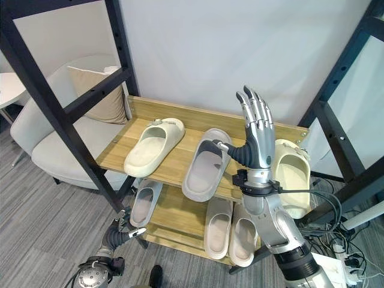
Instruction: Arrange the slippers neatly on the shoe rack.
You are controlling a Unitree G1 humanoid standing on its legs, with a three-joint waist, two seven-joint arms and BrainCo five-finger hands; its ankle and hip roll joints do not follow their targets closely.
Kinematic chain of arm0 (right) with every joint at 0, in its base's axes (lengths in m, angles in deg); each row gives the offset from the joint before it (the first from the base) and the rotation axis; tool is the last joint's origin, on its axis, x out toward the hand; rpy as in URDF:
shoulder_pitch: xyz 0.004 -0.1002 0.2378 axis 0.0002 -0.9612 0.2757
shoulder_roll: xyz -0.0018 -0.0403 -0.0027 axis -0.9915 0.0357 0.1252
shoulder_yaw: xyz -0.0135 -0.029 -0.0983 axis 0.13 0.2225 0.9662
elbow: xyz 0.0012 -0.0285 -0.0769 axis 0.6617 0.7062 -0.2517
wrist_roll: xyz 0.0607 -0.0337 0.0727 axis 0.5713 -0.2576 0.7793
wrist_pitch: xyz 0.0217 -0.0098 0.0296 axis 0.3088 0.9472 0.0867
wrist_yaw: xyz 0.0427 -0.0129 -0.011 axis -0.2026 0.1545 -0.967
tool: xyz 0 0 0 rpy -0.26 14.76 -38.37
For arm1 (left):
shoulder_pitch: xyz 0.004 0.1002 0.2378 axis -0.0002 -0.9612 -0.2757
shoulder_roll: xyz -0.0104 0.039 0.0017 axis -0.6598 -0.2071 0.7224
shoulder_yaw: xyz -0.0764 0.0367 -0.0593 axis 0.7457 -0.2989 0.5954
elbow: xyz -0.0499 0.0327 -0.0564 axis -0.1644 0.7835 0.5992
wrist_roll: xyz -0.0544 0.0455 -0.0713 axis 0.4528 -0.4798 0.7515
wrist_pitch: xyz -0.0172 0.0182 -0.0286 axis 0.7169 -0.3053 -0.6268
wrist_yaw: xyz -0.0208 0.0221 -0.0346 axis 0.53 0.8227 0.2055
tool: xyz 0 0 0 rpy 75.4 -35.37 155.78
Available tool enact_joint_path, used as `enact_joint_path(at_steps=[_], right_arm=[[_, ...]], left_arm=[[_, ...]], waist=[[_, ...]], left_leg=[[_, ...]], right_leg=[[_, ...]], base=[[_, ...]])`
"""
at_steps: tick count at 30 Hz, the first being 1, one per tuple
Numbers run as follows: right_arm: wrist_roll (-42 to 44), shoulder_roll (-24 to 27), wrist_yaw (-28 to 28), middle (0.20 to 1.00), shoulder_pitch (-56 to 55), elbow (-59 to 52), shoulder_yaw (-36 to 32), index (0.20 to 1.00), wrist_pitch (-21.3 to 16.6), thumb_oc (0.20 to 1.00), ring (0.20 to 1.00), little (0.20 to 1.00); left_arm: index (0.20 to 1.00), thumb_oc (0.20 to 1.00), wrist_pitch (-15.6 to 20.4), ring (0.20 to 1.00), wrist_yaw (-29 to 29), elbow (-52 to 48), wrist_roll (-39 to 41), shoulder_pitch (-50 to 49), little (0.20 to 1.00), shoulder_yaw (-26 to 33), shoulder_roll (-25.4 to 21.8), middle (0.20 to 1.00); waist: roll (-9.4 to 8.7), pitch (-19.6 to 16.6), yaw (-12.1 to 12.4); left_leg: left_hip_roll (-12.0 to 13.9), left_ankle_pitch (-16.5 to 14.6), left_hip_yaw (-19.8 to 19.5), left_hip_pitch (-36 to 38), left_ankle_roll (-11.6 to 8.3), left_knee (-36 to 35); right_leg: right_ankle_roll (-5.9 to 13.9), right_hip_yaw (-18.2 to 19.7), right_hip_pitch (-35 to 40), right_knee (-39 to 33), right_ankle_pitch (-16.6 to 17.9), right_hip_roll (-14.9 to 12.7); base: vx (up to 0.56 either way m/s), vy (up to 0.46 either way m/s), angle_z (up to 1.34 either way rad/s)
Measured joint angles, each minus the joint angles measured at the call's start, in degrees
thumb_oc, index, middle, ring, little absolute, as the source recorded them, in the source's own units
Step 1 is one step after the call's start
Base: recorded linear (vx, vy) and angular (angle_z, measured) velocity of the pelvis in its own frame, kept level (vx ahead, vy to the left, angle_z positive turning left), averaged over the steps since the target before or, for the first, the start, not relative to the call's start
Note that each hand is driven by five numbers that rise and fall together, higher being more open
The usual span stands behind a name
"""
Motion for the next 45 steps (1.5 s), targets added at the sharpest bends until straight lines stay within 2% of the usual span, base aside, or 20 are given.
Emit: enact_joint_path(at_steps=[1, 5, 9, 14, 22, 28, 29, 30, 31, 40, 43, 45], right_arm=[[0.21, 0.10, -0.76, 1.000, 0.01, 0.17, 1.60, 1.000, -0.05, 1.000, 1.000, 1.000], [0.19, 0.56, -1.12, 1.000, -0.13, 4.16, 1.16, 1.000, 0.44, 1.000, 1.000, 1.000], [-0.07, 1.29, -1.33, 1.000, -2.35, 4.16, -2.01, 1.000, 0.76, 1.000, 1.000, 1.000], [-0.10, 1.33, -1.35, 1.000, -2.72, 4.21, -2.05, 1.000, 1.65, 1.000, 1.000, 1.000], [-0.18, 1.34, -2.07, 1.000, -1.81, 11.31, -0.53, 1.000, 2.30, 1.000, 1.000, 1.000], [-0.27, 2.39, -2.49, 1.000, 3.94, 17.57, 2.94, 1.000, 3.24, 1.000, 1.000, 1.000], [-0.38, 3.10, -2.62, 0.567, 4.14, 17.73, 3.43, 0.567, 3.28, 0.567, 0.567, 0.567], [-0.63, 3.60, -2.73, 0.351, 4.14, 17.73, 3.50, 0.351, 3.27, 0.351, 0.351, 0.351], [-0.65, 3.99, -2.84, 0.200, 4.14, 17.78, 3.71, 0.200, 3.31, 0.200, 0.200, 0.200], [-0.61, 7.44, -4.01, 0.200, 6.38, 21.31, 4.86, 0.200, 3.10, 0.200, 0.200, 0.200], [0.42, 6.79, -4.66, 0.200, 4.81, 17.73, 2.73, 0.200, 4.40, 0.200, 0.200, 0.200], [2.06, 5.24, -5.10, 0.200, 0.57, 10.57, -1.64, 0.200, 4.96, 0.200, 0.200, 0.200]], left_arm=[[1.000, 1.000, -0.03, 1.000, 0.05, 0.12, 0.00, -0.28, 1.000, 0.09, -0.24, 1.000], [1.000, 1.000, -0.03, 1.000, 0.07, 0.16, 0.00, -0.38, 1.000, 0.37, -0.90, 1.000], [1.000, 1.000, -0.03, 1.000, 0.01, 0.22, -0.03, -0.39, 1.000, 0.64, -0.87, 1.000], [1.000, 1.000, -0.03, 1.000, -0.05, 0.22, -0.02, -0.43, 1.000, 0.58, -0.85, 1.000], [1.000, 1.000, -0.02, 1.000, -0.13, 0.55, 0.00, -0.29, 1.000, 0.54, -0.89, 1.000], [1.000, 1.000, 0.01, 1.000, -0.80, 1.21, 0.69, -0.58, 1.000, 0.57, -0.99, 1.000], [1.000, 1.000, 0.01, 1.000, -0.87, 1.42, 1.07, -0.64, 1.000, 0.58, -1.03, 1.000], [1.000, 1.000, 0.02, 1.000, -1.05, 1.81, 1.18, -0.65, 1.000, 0.59, -1.08, 1.000], [1.000, 1.000, 0.02, 1.000, -1.13, 1.89, 1.19, -0.92, 1.000, 0.60, -1.25, 1.000], [1.000, 1.000, 0.02, 1.000, -1.71, 1.86, 2.18, -1.49, 1.000, 0.51, -2.79, 1.000], [1.000, 1.000, -0.01, 1.000, -1.72, 1.87, 2.18, -1.73, 1.000, 0.78, -2.88, 1.000], [1.000, 1.000, -0.07, 1.000, -1.72, 1.71, 2.18, -1.69, 1.000, 1.74, -2.03, 1.000]], waist=[[-0.09, 0.06, 0.79], [-1.10, 1.02, 0.98], [-0.80, 2.04, 0.67], [-0.47, 2.28, 0.27], [-0.68, 2.37, 1.09], [-0.85, 2.39, 1.77], [-0.90, 2.38, 1.94], [-0.90, 2.38, 2.07], [-0.90, 2.38, 2.12], [-0.78, 2.27, 2.08], [-0.44, 2.20, 1.92], [-0.07, 2.27, 1.81]], left_leg=[[-0.64, 0.02, -0.46, -0.05, 0.04, 0.01], [-1.19, -0.19, -0.45, -0.03, 0.30, 0.01], [-1.20, -0.33, -0.32, 0.02, 0.46, 0.01], [-1.34, -0.33, -0.21, 0.07, 0.53, 0.02], [-1.43, -0.27, -0.31, 0.05, 0.46, 0.02], [-1.31, -0.34, -0.42, 0.01, 0.44, 0.02], [-1.32, -0.34, -0.48, 0.00, 0.44, 0.01], [-1.32, -0.33, -0.49, -0.02, 0.44, 0.01], [-1.33, -0.33, -0.53, -0.02, 0.44, 0.01], [-1.09, -0.12, -1.66, -0.01, 0.28, 0.01], [-1.09, -0.08, -1.69, -0.02, 0.32, 0.02], [-1.16, -0.08, -1.71, -0.12, 0.33, 0.02]], right_leg=[[0.11, -1.02, 0.33, 0.02, -0.02, -0.39], [0.26, -1.23, 0.46, 0.03, -0.29, -0.92], [0.30, -1.22, 0.43, 0.02, -0.40, -1.19], [0.27, -1.11, 0.36, 0.02, -0.41, -1.25], [0.21, -1.26, 0.47, 0.03, -0.53, -1.22], [0.23, -1.32, 0.49, 0.02, -0.53, -1.08], [0.23, -1.33, 0.51, 0.01, -0.53, -1.08], [0.23, -1.33, 0.50, 0.01, -0.53, -1.08], [0.23, -1.37, 0.51, 0.01, -0.53, -1.07], [0.17, -2.08, 0.89, -0.01, -0.56, -0.83], [0.19, -2.06, 0.88, 0.00, -0.55, -0.87], [0.18, -2.08, 0.89, 0.01, -0.53, -0.89]], base=[[0.02, 0.031, 0.14], [0.02, 0.028, 0.04], [0.02, 0.017, -0.01], [0.00, 0.000, 0.00], [0.00, 0.000, 0.00], [0.00, 0.001, 0.01], [0.00, 0.000, 0.00], [0.00, 0.000, 0.00], [0.00, 0.000, 0.00], [0.00, 0.000, 0.03], [0.00, 0.000, 0.00], [-0.01, -0.026, 0.03]])
